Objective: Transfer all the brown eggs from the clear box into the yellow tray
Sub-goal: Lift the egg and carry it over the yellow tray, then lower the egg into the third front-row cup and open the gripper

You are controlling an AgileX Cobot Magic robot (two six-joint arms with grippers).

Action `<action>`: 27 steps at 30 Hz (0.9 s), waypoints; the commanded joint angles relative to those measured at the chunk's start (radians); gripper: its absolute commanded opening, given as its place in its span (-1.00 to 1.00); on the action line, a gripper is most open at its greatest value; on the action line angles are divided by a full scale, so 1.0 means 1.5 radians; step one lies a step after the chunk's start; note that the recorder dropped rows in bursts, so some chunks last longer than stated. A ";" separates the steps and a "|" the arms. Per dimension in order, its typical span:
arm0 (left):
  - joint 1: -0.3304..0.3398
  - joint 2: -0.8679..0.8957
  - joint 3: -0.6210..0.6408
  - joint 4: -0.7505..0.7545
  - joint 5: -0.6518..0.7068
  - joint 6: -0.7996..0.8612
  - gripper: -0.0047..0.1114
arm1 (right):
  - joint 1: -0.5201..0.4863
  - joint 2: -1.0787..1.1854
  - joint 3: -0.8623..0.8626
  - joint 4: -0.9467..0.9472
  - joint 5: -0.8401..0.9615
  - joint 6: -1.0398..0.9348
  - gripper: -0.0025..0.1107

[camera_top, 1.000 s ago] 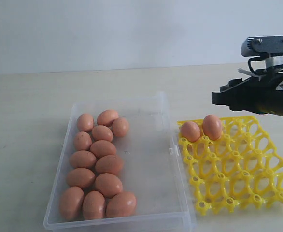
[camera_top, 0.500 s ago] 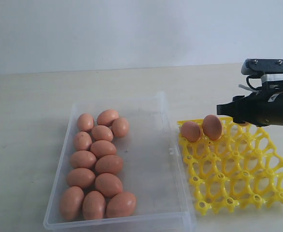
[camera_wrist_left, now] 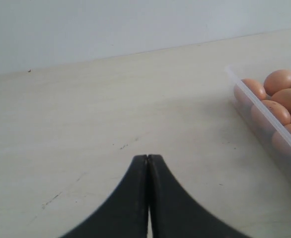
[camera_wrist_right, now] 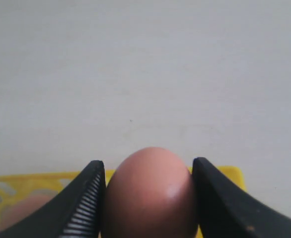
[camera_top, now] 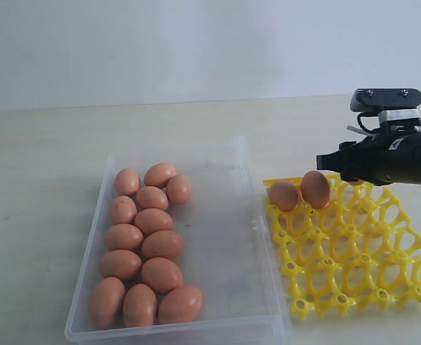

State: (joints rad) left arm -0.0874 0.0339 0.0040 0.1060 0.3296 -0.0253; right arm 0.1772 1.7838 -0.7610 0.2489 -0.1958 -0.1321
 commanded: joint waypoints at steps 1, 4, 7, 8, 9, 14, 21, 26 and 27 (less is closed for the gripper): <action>-0.002 0.000 -0.003 -0.001 -0.009 -0.003 -0.92 | -0.003 0.011 -0.004 -0.011 -0.008 0.003 -0.96; -0.002 0.000 -0.003 -0.001 -0.009 -0.003 -0.92 | -0.002 0.029 -0.004 -0.011 -0.007 0.003 -0.96; -0.002 0.000 -0.003 -0.001 -0.009 -0.003 -0.92 | -0.002 0.030 -0.004 -0.011 -0.010 0.005 -0.96; -0.002 0.000 -0.003 -0.001 -0.009 -0.003 -0.92 | -0.002 0.030 -0.004 -0.013 -0.015 0.008 -0.96; -0.002 0.000 -0.003 -0.001 -0.009 -0.003 -0.92 | -0.002 0.030 -0.004 -0.013 -0.016 0.008 -0.96; -0.002 0.000 -0.003 -0.001 -0.009 -0.003 -0.92 | 0.006 0.030 -0.004 -0.029 -0.008 0.032 -0.96; -0.002 0.000 -0.003 -0.001 -0.009 -0.003 -0.92 | 0.014 0.030 -0.004 -0.029 0.014 0.032 -0.96; -0.002 0.000 -0.003 -0.001 -0.009 -0.003 -0.92 | 0.014 0.029 -0.004 -0.029 0.029 0.015 -0.96; -0.002 0.000 -0.003 -0.001 -0.009 -0.003 -0.92 | 0.014 0.027 -0.004 -0.029 0.031 0.014 -0.96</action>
State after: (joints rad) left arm -0.0874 0.0339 0.0040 0.1060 0.3296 -0.0253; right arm 0.1969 1.8276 -0.7610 0.2132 -0.1810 -0.0985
